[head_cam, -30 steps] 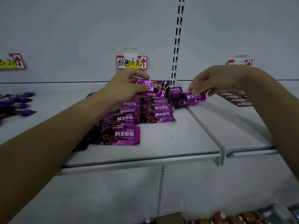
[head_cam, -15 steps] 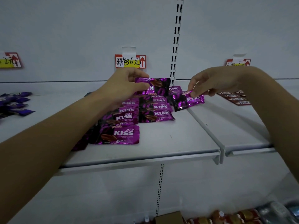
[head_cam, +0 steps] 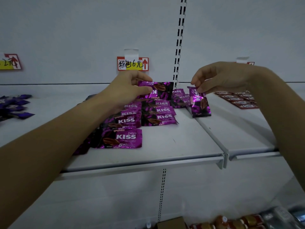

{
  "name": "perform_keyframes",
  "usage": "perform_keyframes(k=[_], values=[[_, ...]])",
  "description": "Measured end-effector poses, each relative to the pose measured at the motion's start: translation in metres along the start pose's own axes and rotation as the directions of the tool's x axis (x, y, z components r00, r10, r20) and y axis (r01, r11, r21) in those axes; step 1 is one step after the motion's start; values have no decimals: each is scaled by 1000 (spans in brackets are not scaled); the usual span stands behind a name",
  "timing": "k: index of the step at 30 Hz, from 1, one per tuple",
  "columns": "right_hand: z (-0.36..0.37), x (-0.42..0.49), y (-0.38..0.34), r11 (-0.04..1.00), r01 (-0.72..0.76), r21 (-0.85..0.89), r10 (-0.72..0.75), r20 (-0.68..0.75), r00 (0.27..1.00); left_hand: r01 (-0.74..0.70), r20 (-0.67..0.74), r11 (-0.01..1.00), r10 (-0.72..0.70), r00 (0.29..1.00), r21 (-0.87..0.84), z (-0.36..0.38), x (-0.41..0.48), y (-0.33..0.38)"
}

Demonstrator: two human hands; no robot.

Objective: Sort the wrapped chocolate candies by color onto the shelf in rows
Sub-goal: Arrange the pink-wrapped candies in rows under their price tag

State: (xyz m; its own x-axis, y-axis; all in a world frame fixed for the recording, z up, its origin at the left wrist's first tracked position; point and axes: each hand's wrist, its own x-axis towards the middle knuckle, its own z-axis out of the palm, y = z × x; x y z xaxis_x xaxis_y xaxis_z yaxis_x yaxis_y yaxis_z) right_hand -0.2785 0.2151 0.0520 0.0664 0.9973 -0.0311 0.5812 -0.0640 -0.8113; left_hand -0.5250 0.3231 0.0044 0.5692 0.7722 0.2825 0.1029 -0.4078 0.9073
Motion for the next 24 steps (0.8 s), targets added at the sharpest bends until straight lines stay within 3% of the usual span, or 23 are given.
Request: perform_keyframes(k=[11,16,21,24], values=[[3,4,4,989,-141,34,141,19,990,21,-5,1000,-20,1000,1,1,0,0],[8,13,12,966,-189,-179,202,59,978,17,22,1000,-18,1000,8,3,-2,2],[14,11,7,904,-123,-411,150,34,988,-6,59,1000,7,998,-11,3,-4,4],[21,8,0,924,42,-380,-59,-35,998,-29,63,999,27,998,38,4,-5,4]])
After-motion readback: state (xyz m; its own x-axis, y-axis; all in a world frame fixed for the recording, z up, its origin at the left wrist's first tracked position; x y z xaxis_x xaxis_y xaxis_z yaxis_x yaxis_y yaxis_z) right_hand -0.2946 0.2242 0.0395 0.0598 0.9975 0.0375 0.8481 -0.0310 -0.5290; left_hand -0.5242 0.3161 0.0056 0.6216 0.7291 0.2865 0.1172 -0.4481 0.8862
